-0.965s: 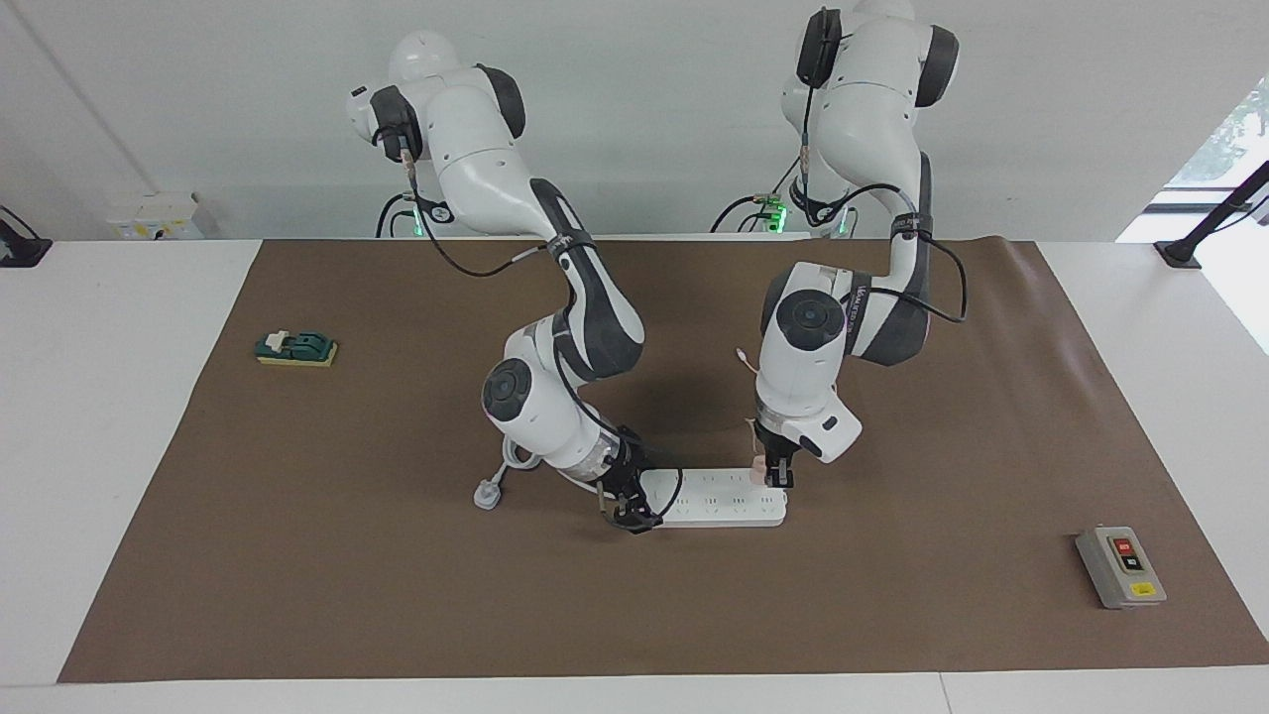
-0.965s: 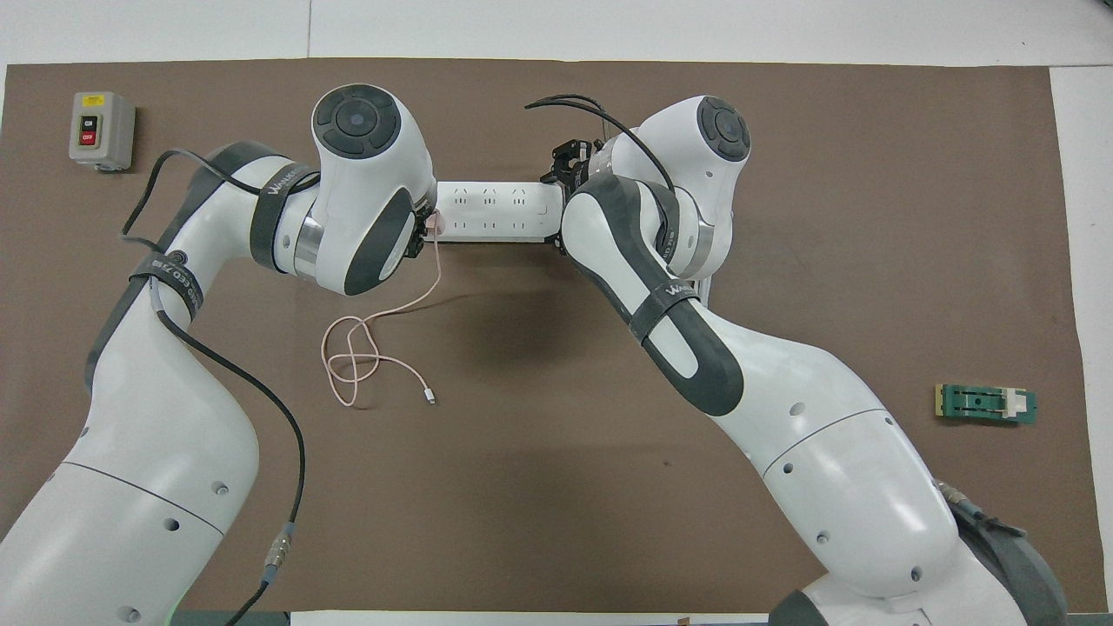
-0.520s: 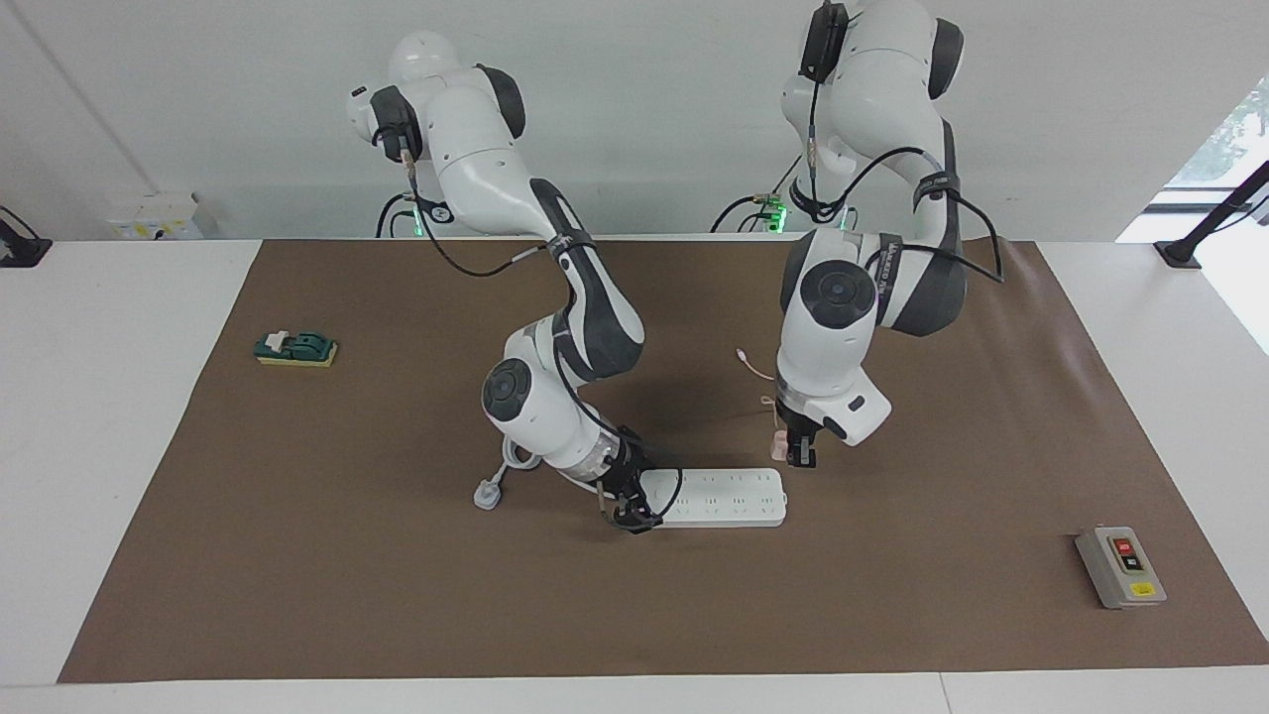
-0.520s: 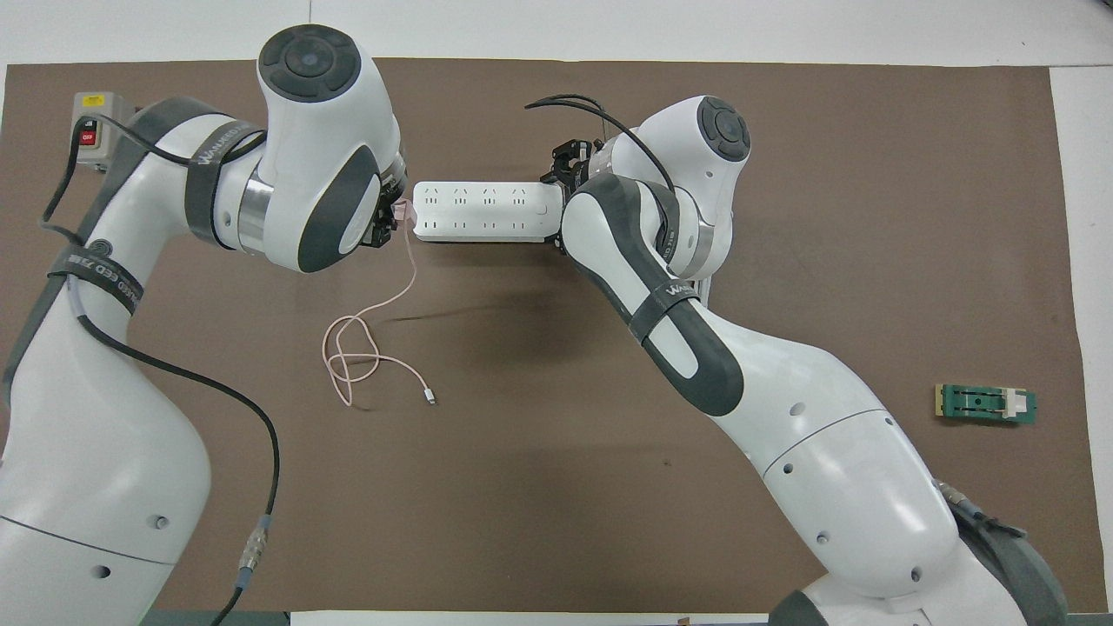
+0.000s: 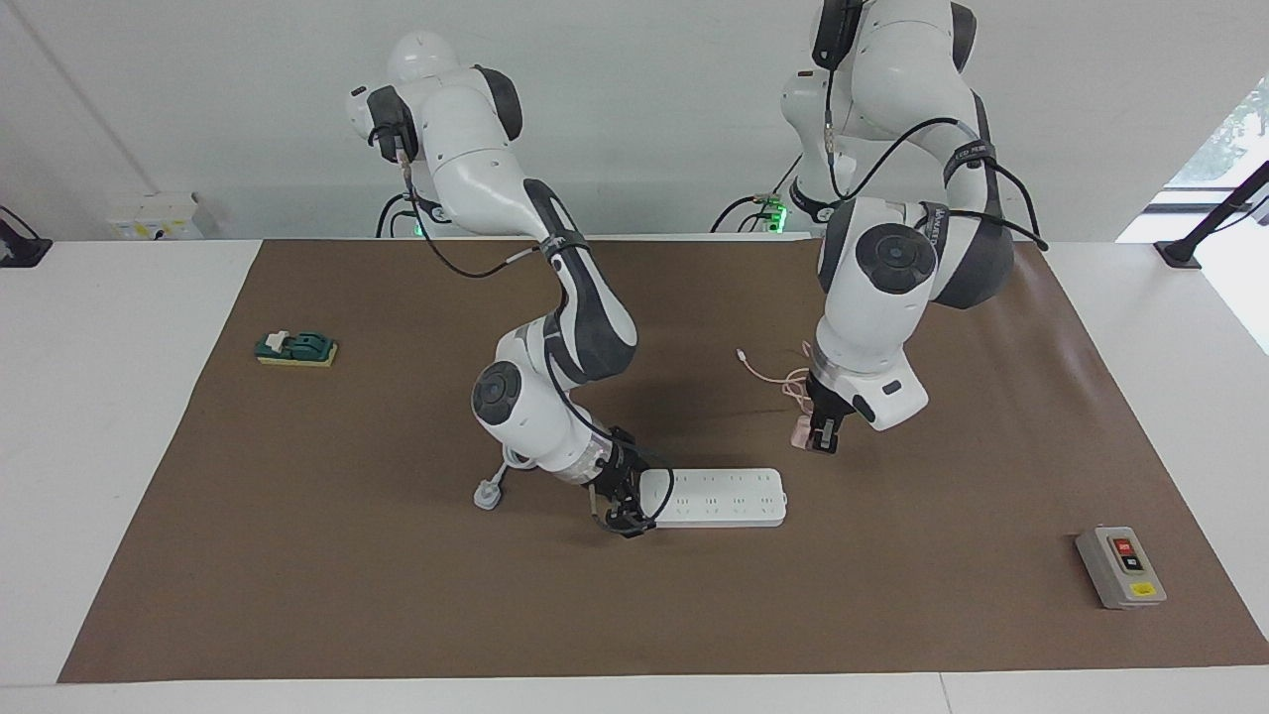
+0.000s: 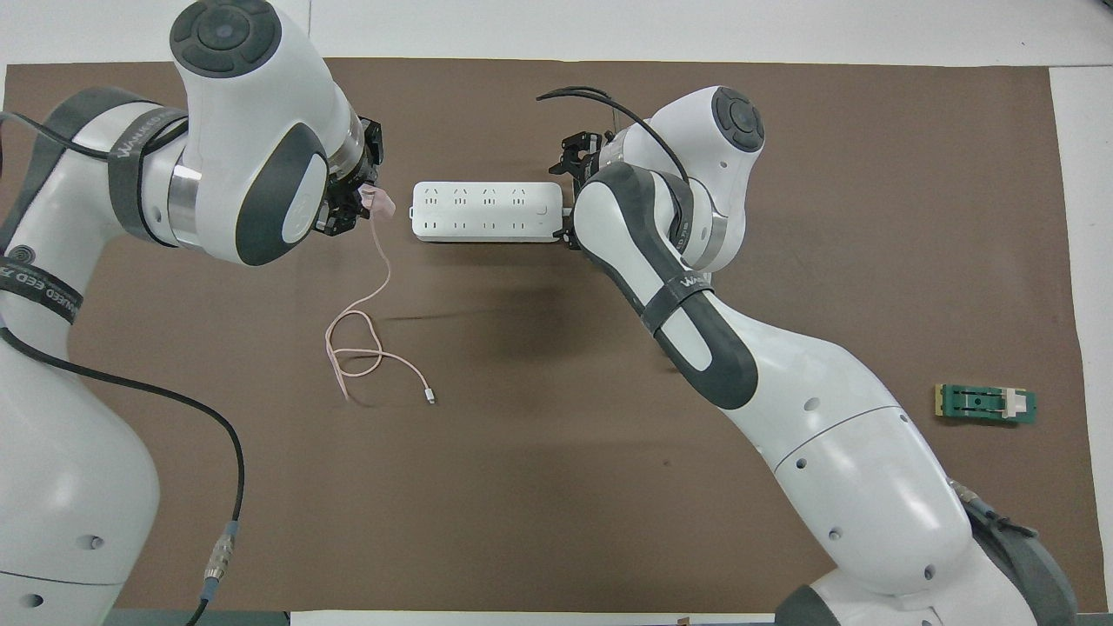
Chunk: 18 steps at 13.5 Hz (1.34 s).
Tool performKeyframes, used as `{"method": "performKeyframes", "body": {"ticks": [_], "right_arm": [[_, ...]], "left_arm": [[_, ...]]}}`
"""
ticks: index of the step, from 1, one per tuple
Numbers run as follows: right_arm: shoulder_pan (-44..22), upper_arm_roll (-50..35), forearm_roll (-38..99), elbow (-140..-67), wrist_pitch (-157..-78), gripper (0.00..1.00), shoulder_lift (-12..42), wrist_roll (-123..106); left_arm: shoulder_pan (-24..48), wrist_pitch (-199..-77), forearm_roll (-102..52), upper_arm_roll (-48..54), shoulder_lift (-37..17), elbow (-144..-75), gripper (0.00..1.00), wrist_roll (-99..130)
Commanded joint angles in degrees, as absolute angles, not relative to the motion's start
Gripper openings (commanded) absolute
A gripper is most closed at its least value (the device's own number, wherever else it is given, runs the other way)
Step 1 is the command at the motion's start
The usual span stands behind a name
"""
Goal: Unplug charger and place it aside
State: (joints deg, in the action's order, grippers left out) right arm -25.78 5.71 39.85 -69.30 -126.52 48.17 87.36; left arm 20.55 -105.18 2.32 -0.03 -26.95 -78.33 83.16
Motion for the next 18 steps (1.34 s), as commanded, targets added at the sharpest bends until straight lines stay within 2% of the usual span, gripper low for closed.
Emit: {"method": "performKeyframes", "body": {"ticks": [1, 5, 9, 14, 16, 18], "right_arm": [[-25.57, 5.62, 37.63, -68.82, -125.25, 1.00, 45.88, 87.54], [-27.15, 5.62, 27.08, -75.74, -124.37, 1.00, 37.73, 86.22], [-23.82, 6.42, 25.14, -76.73, -112.79, 1.00, 33.06, 77.48], [-22.42, 7.03, 10.66, -76.82, -99.26, 1.00, 24.63, 56.11], [-18.48, 7.03, 9.05, -76.73, -91.36, 1.00, 20.85, 46.46], [-14.17, 6.86, 9.49, -76.64, -86.94, 1.00, 18.38, 34.61]], "left_arm": [[18.73, -104.77, 0.36, 0.09, -22.69, -82.61, 0.00, 73.25], [16.27, -105.90, 0.26, 0.09, -17.41, -91.20, 0.00, 54.54], [11.61, -112.31, 0.35, 0.09, -10.56, -103.33, 0.00, 36.08], [7.83, -115.74, -0.96, 0.09, -5.11, -112.04, 0.00, 21.39], [5.89, -122.39, -7.35, 0.09, -1.16, -120.36, 0.00, 11.47], [5.89, -126.19, -7.99, 0.09, 0.34, -124.79, 0.00, 9.85]]}}
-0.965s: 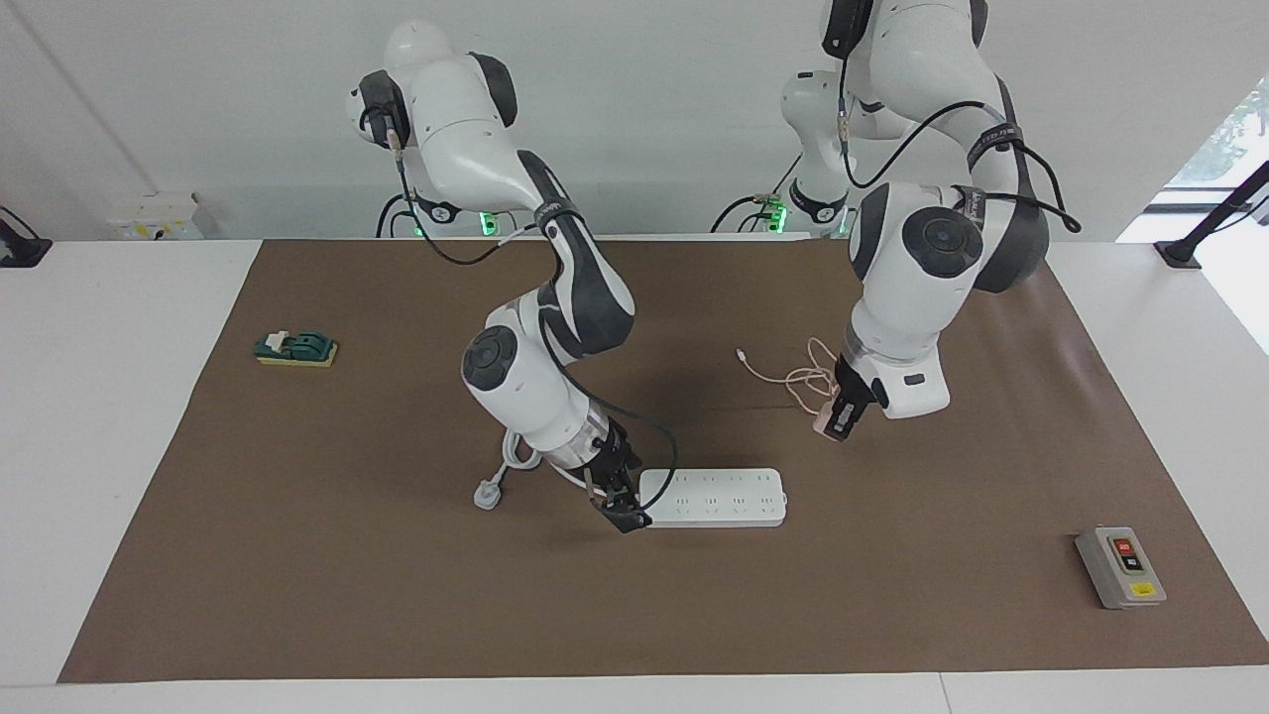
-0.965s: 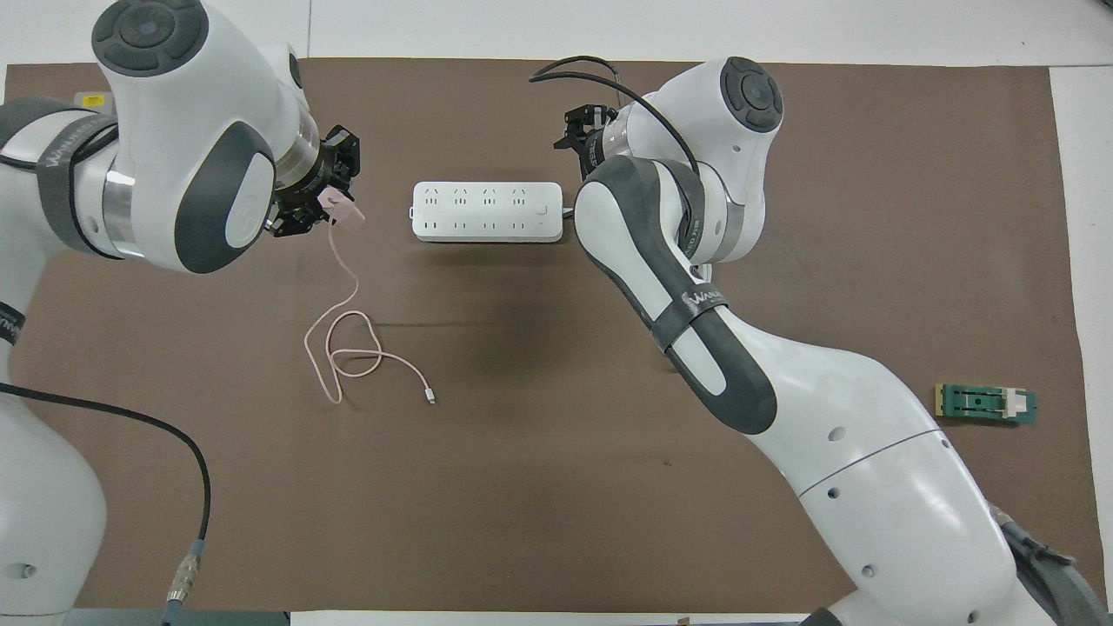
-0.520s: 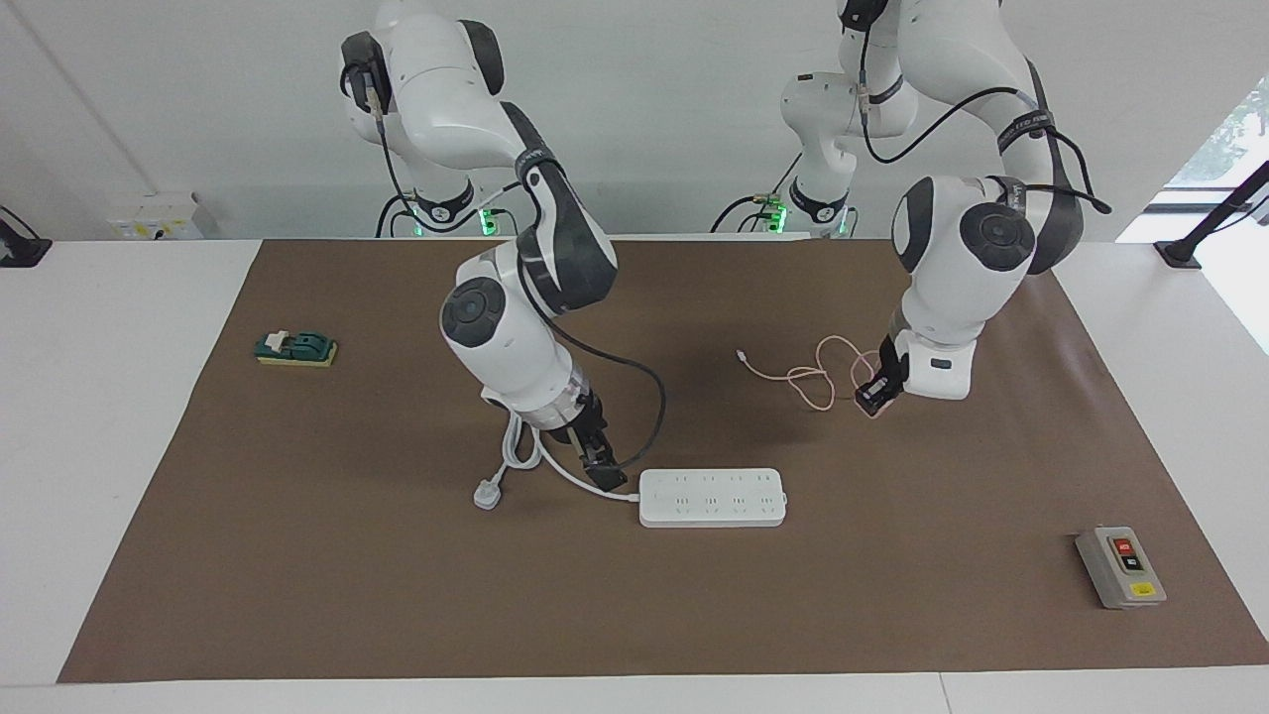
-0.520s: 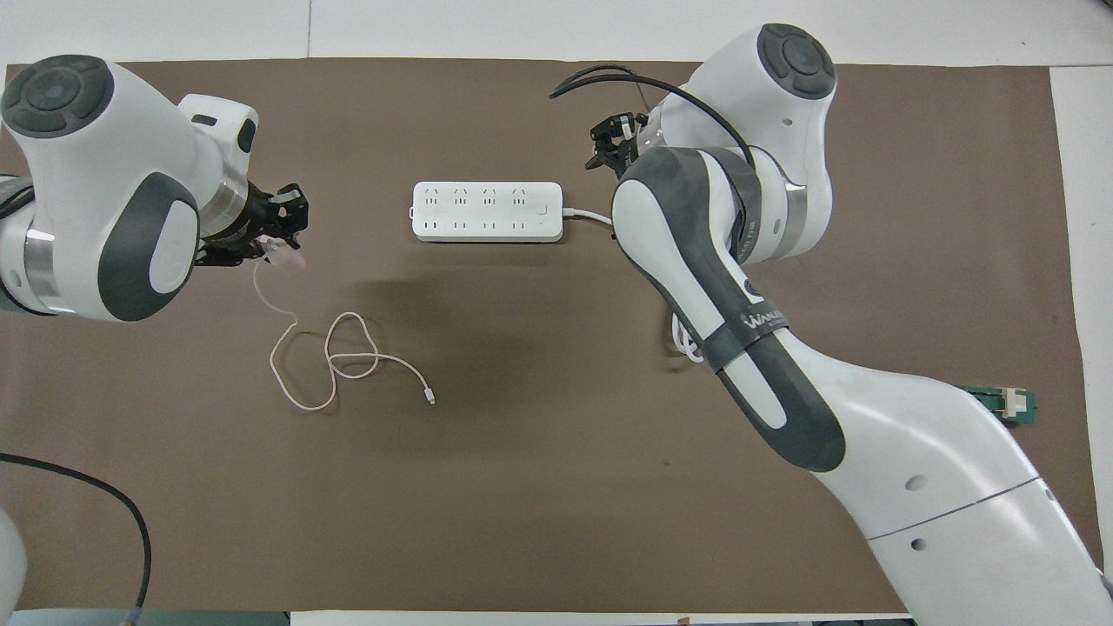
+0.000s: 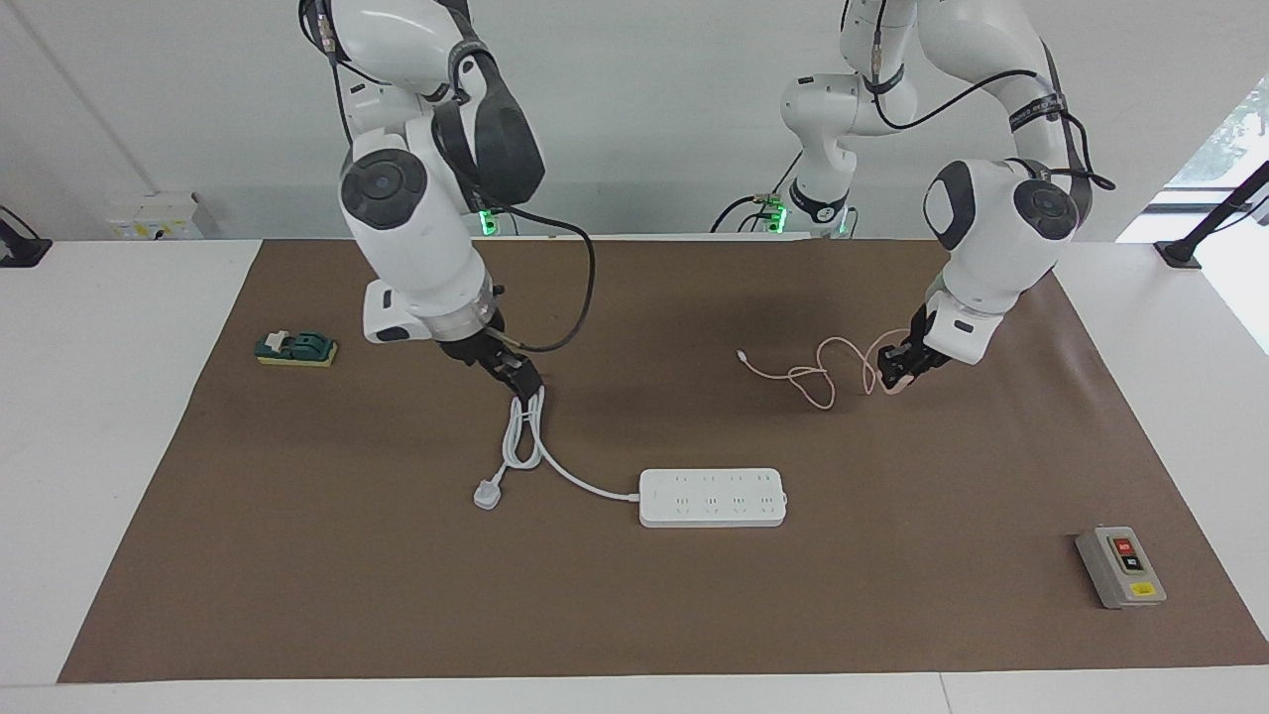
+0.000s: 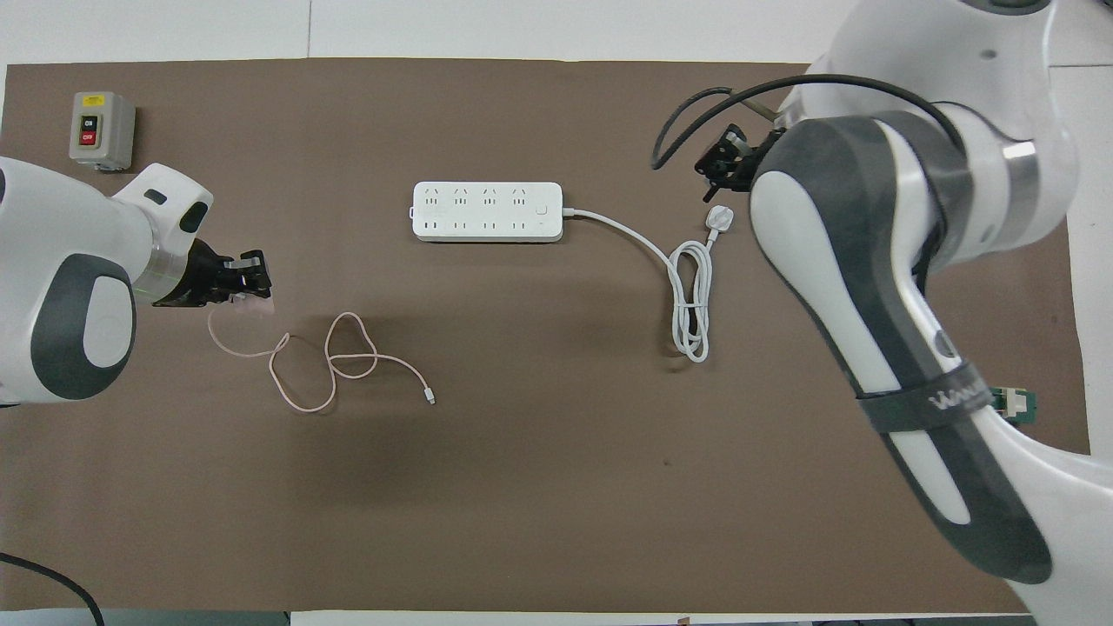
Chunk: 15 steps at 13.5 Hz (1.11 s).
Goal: Unplug charger and place it aside
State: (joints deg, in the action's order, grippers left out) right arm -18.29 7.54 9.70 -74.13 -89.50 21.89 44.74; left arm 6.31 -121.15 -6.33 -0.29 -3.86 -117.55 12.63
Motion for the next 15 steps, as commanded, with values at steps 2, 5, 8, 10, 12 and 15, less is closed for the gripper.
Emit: {"method": "performKeyframes", "body": {"ticks": [2, 5, 8, 10, 12, 15], "right_arm": [[-13.10, 7.03, 8.71, -76.73, -84.56, 1.00, 15.83, 22.29], [-11.87, 7.03, 6.87, -77.08, -79.91, 1.00, 11.35, 17.14], [-11.95, 6.86, 4.49, -83.28, -79.89, 1.00, 4.69, 16.79], [-12.04, 6.51, 2.30, -85.69, -80.07, 1.00, 2.90, 16.61], [-11.69, 6.42, 0.88, -86.22, -80.24, 1.00, 2.46, 11.98], [-10.99, 6.42, 0.53, -89.73, -82.70, 1.00, -0.26, 8.61]], "left_arm": [[5.98, -128.83, -8.87, 0.09, 1.49, -127.95, 0.00, 9.41], [5.98, -133.58, -9.84, 0.09, 4.03, -134.80, 0.00, 6.86], [5.71, -134.12, -10.02, 0.09, 5.53, -138.59, 0.00, 3.44], [4.05, -134.91, -10.02, 0.09, 5.80, -140.44, 0.00, 0.19], [3.96, -136.14, -10.02, 0.09, 5.71, -140.97, 0.00, -0.44], [3.17, -136.14, -10.02, -0.09, 5.45, -140.98, 0.20, -1.49]]}}
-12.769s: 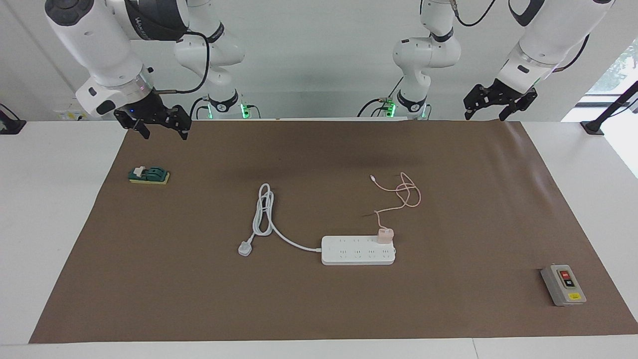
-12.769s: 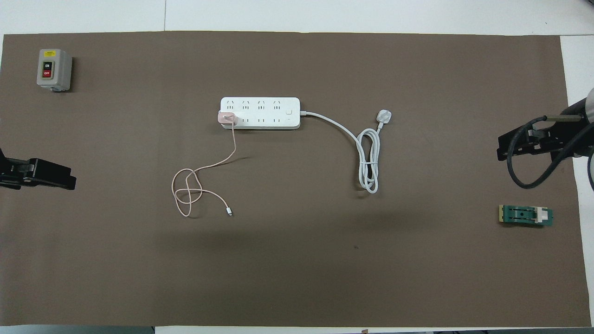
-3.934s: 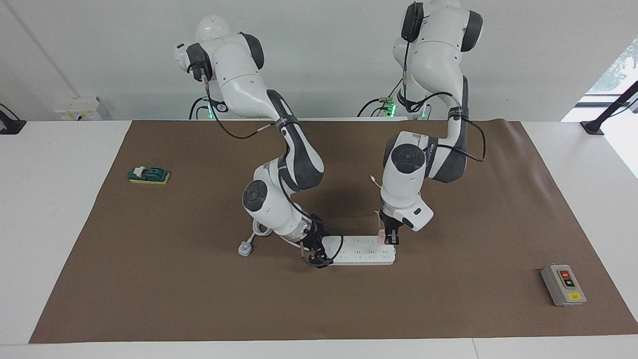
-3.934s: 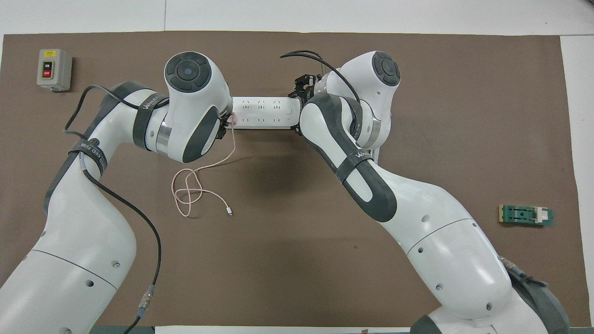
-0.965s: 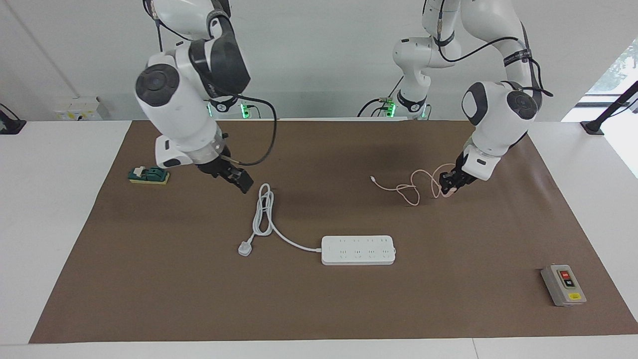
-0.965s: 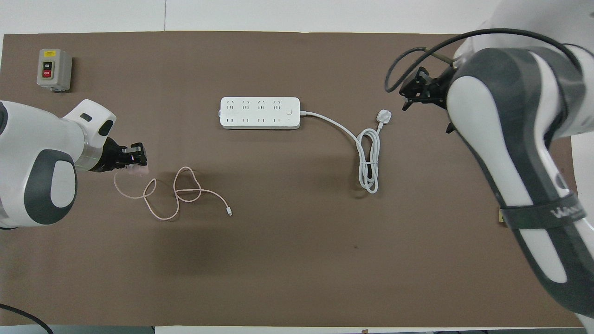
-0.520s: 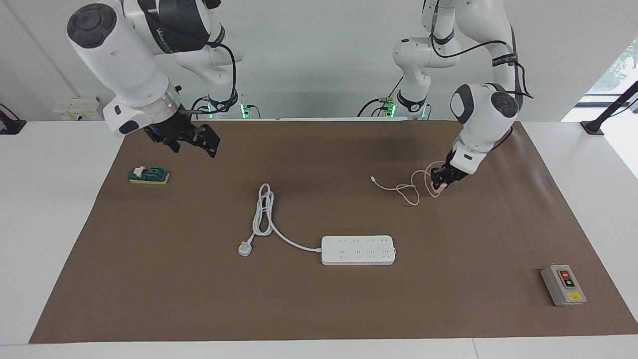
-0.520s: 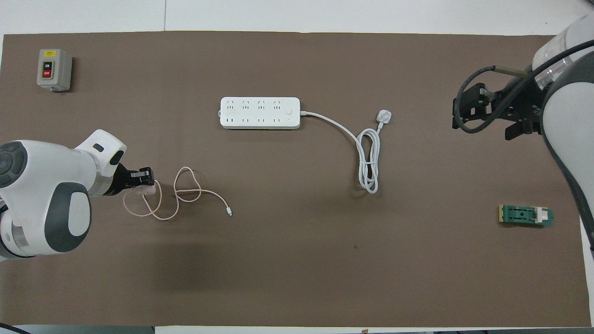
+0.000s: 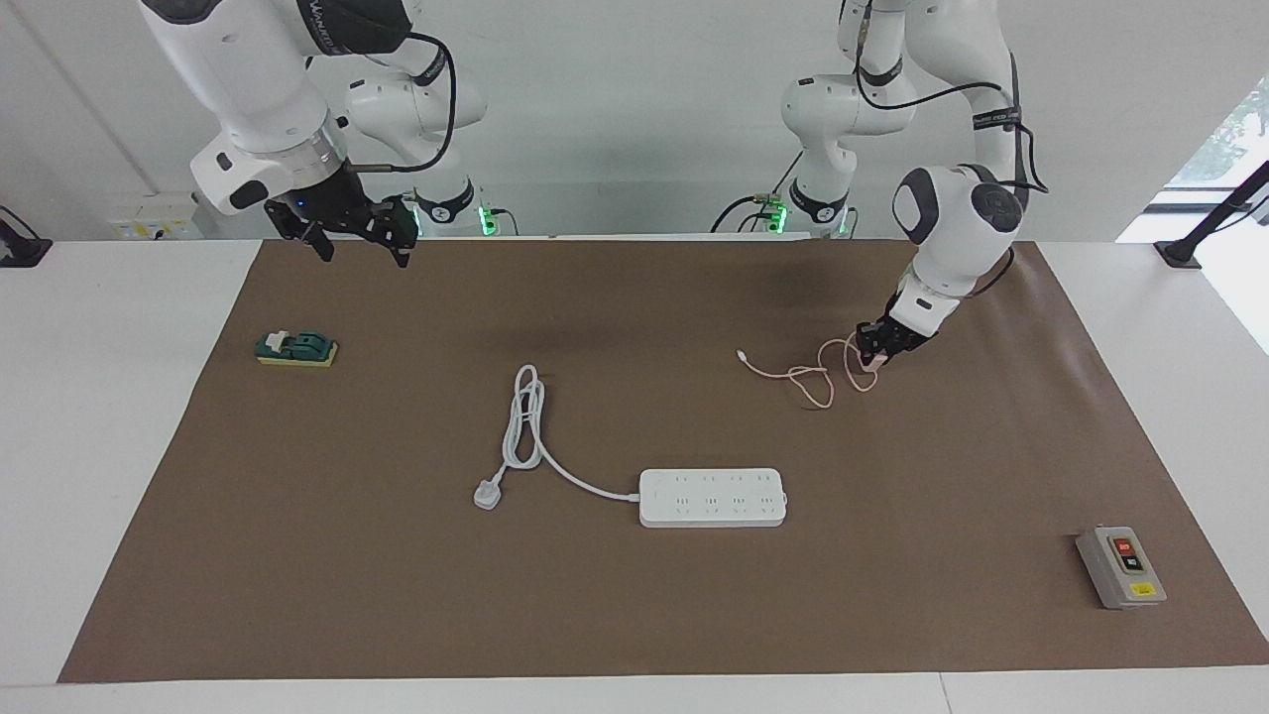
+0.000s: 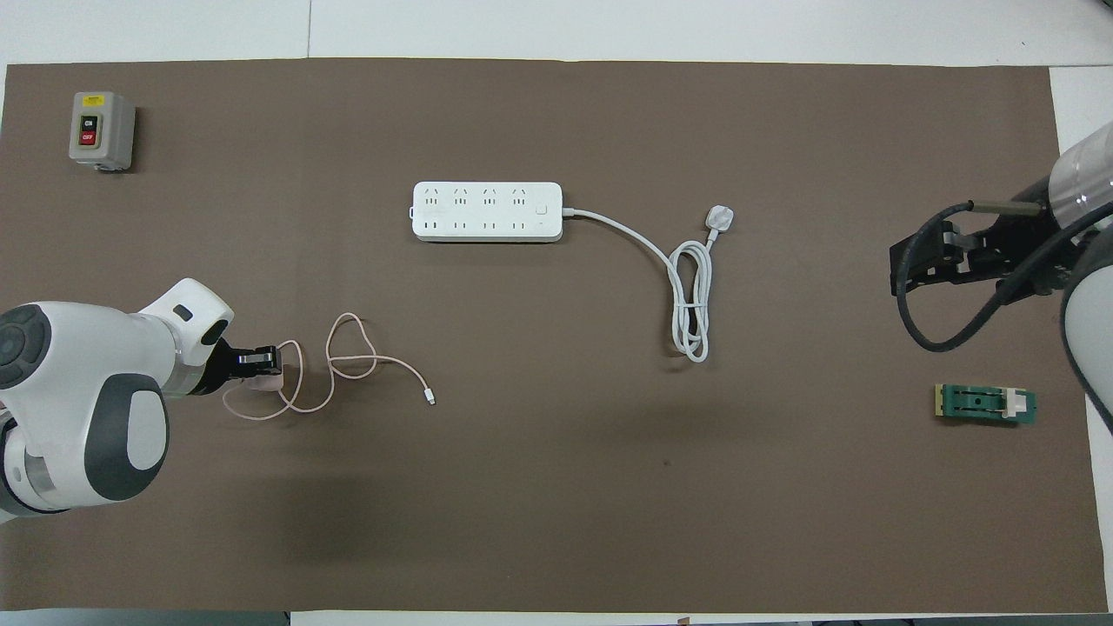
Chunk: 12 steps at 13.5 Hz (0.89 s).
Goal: Unplug charger and place it aside
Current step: 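Lower the charger onto the mat and open the left gripper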
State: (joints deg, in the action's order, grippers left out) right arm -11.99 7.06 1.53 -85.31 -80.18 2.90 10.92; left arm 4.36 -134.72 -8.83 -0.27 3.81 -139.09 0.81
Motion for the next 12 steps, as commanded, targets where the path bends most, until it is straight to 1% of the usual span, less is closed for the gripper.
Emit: {"method": "performKeyframes", "body": {"ticks": [1, 2, 4, 6, 10, 12], "right_arm": [[-10.55, 6.42, 0.53, -89.82, -83.23, 1.00, -0.26, 8.61], [-10.20, 6.33, 0.53, -90.09, -84.36, 1.00, -0.26, 8.53], [-8.53, 5.63, 0.61, -91.22, -87.17, 1.00, -0.70, 8.61], [-7.82, 5.45, 0.70, -91.06, -87.72, 1.00, -0.79, 8.96], [-6.42, 5.54, 0.79, -90.88, -87.80, 1.00, -0.70, 8.62], [-6.50, 5.28, 0.97, -90.62, -87.89, 1.00, -0.09, 8.61]], "left_arm": [[2.90, -136.06, -10.02, -0.09, 5.36, -140.89, 0.48, -1.76], [2.81, -135.97, -10.02, -0.17, 5.36, -140.89, 0.67, -1.84], [1.68, -134.66, -9.93, -0.61, 5.27, -140.28, 0.99, -3.42], [-0.43, -130.28, -9.58, -0.62, 4.84, -137.30, 1.00, -5.18], [-2.99, -115.87, -7.13, -0.62, 3.78, -125.54, 1.00, -4.84], [-3.43, -113.73, -6.51, -0.62, 3.43, -122.00, 1.00, -4.49]]}}
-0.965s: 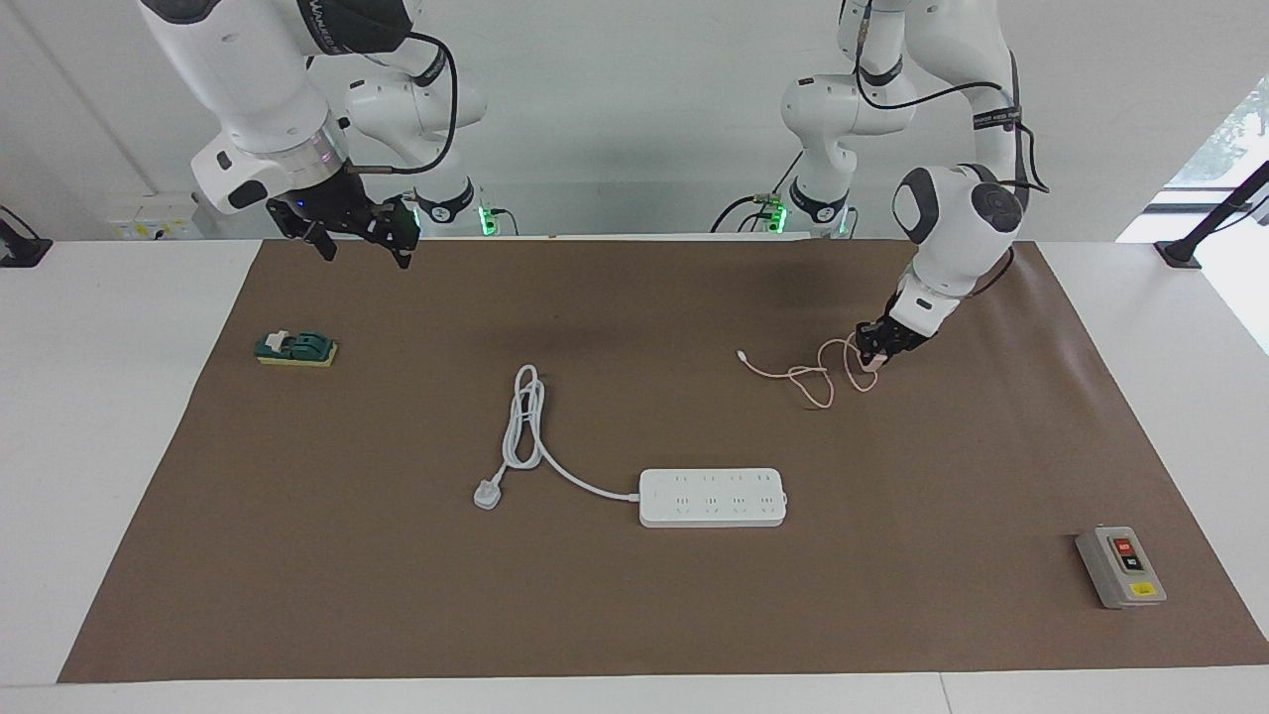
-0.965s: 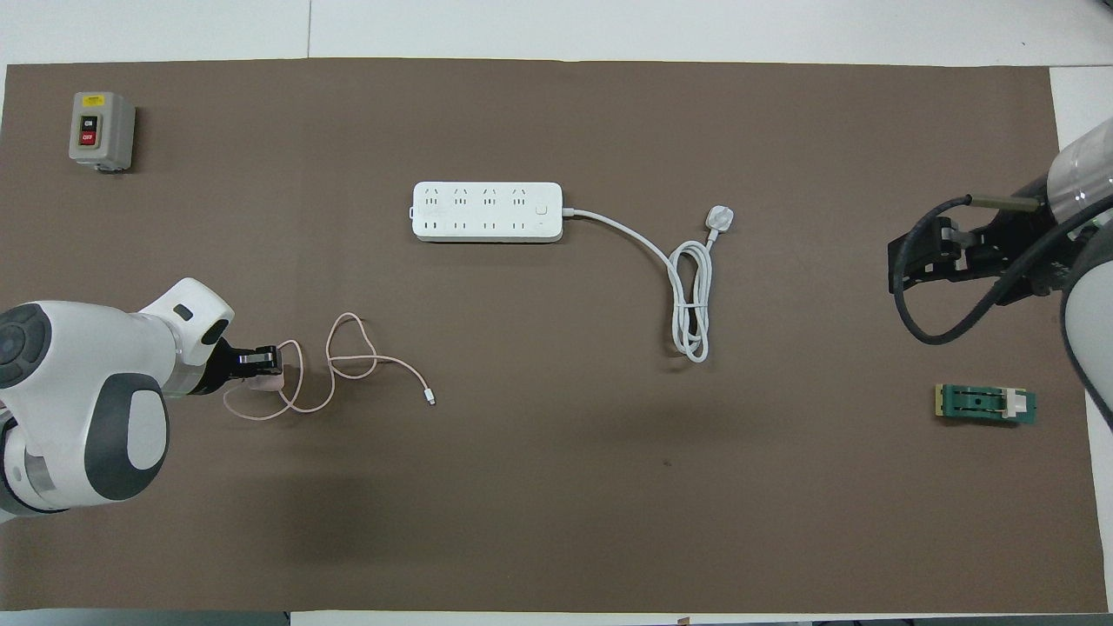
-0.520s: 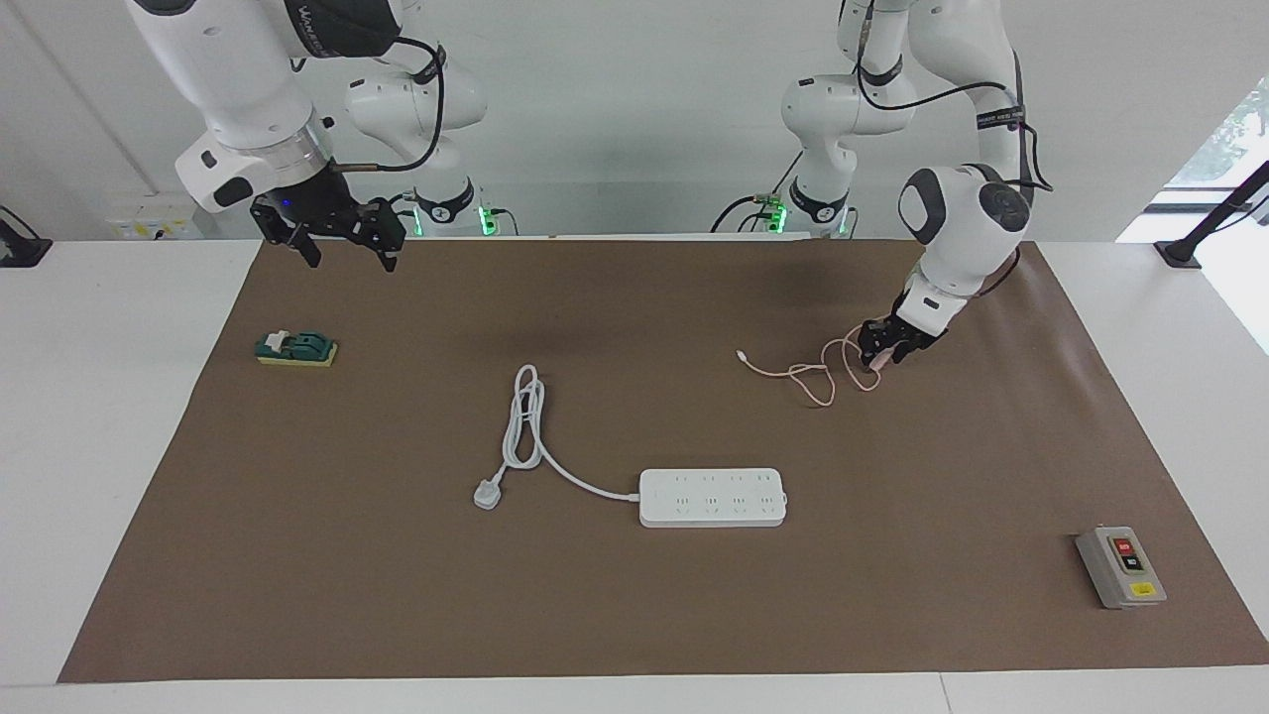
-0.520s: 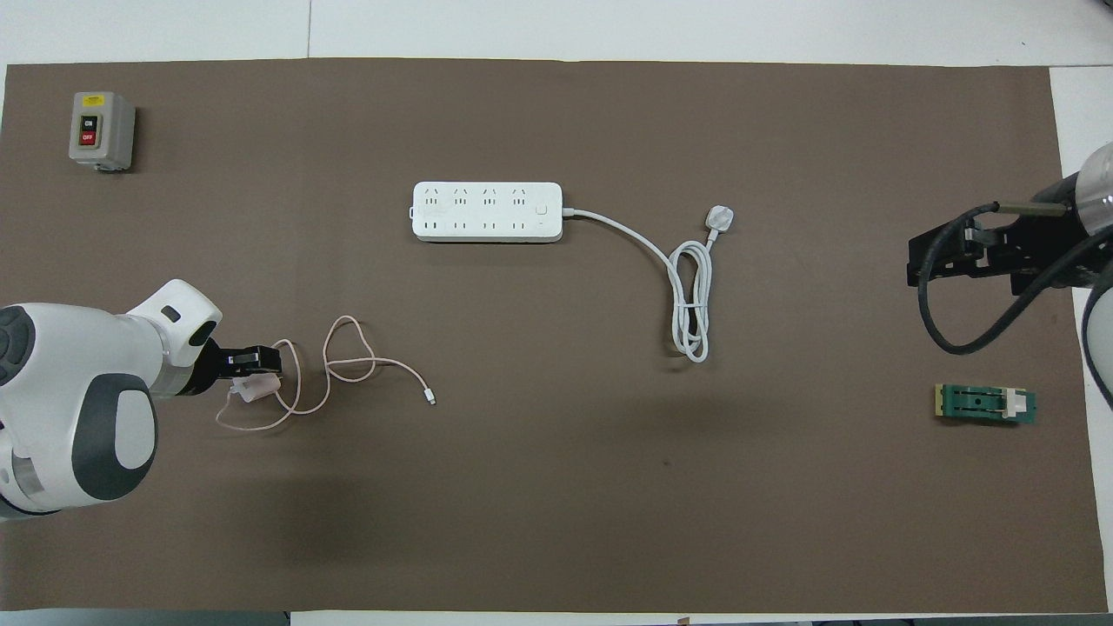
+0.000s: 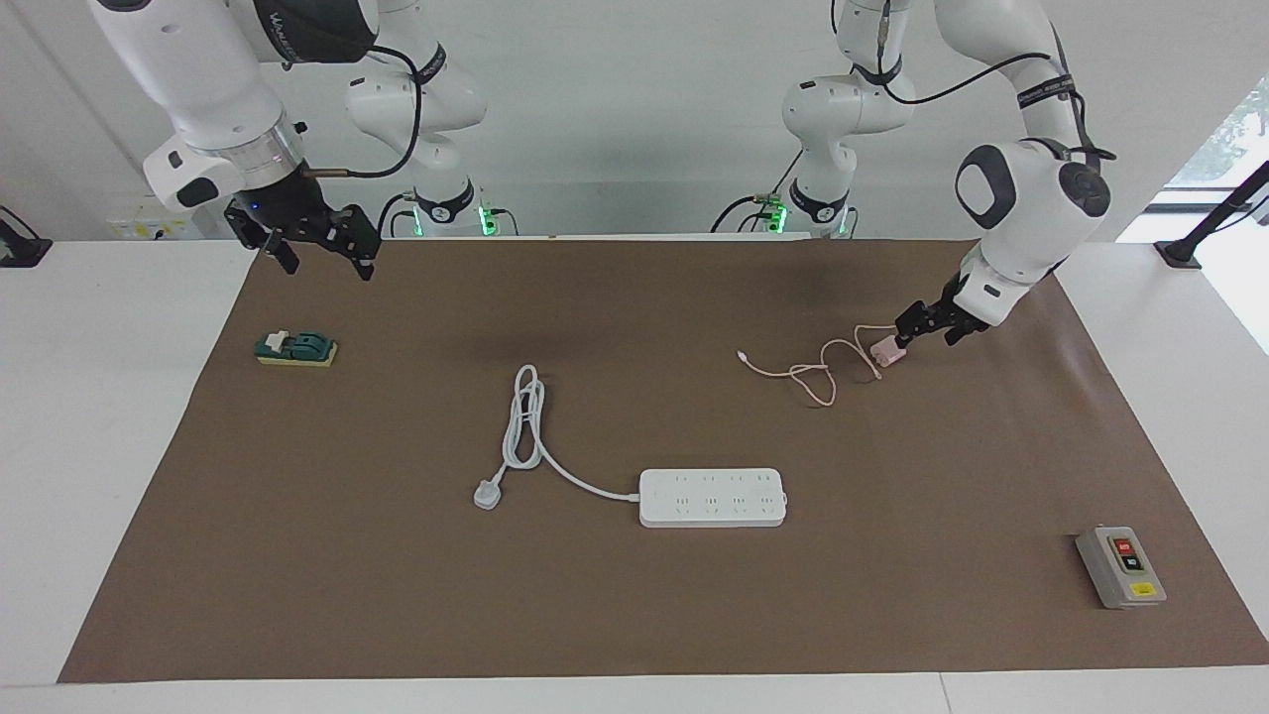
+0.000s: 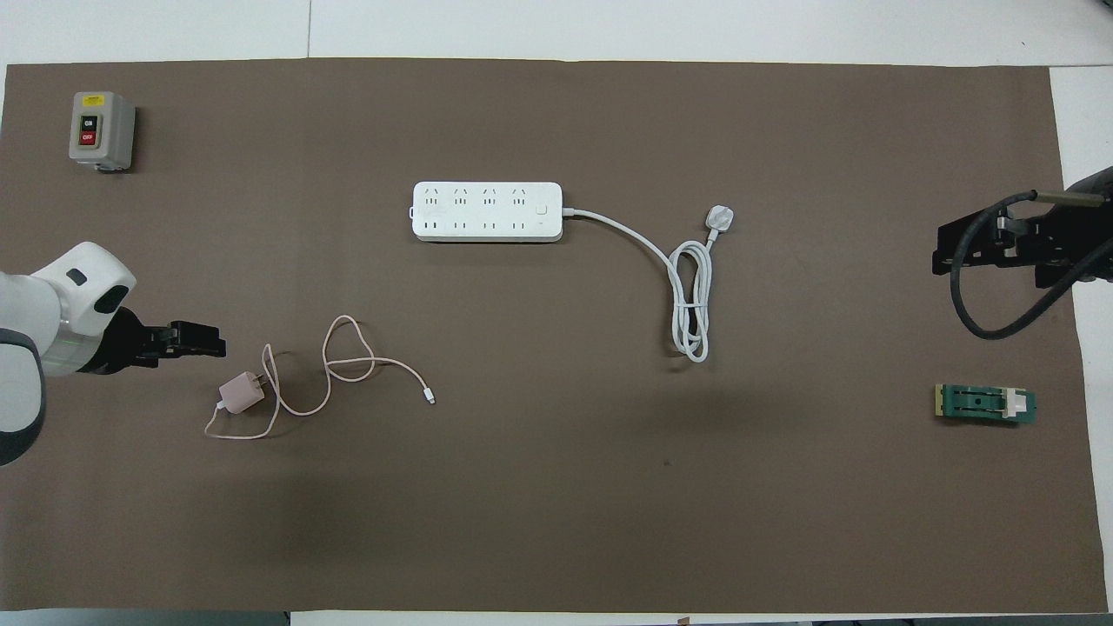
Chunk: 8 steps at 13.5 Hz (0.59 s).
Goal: Unplug charger and place it aside
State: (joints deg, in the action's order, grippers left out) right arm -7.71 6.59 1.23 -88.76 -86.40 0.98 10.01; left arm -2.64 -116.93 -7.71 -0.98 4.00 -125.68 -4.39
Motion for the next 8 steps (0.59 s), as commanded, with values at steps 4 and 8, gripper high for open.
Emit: {"method": "performKeyframes", "body": {"ticks": [4, 8], "right_arm": [[-4.66, 4.22, 1.23, -87.89, -87.36, 1.00, 2.29, 8.44], [-2.55, 2.37, 0.88, -87.98, -86.92, 1.00, 2.28, 8.44]], "left_arm": [[-3.08, -105.59, -1.42, -0.62, 3.43, -114.37, 1.00, -0.64], [-2.55, -94.85, 1.67, 0.09, 4.39, -106.45, 1.00, 4.30]]}}
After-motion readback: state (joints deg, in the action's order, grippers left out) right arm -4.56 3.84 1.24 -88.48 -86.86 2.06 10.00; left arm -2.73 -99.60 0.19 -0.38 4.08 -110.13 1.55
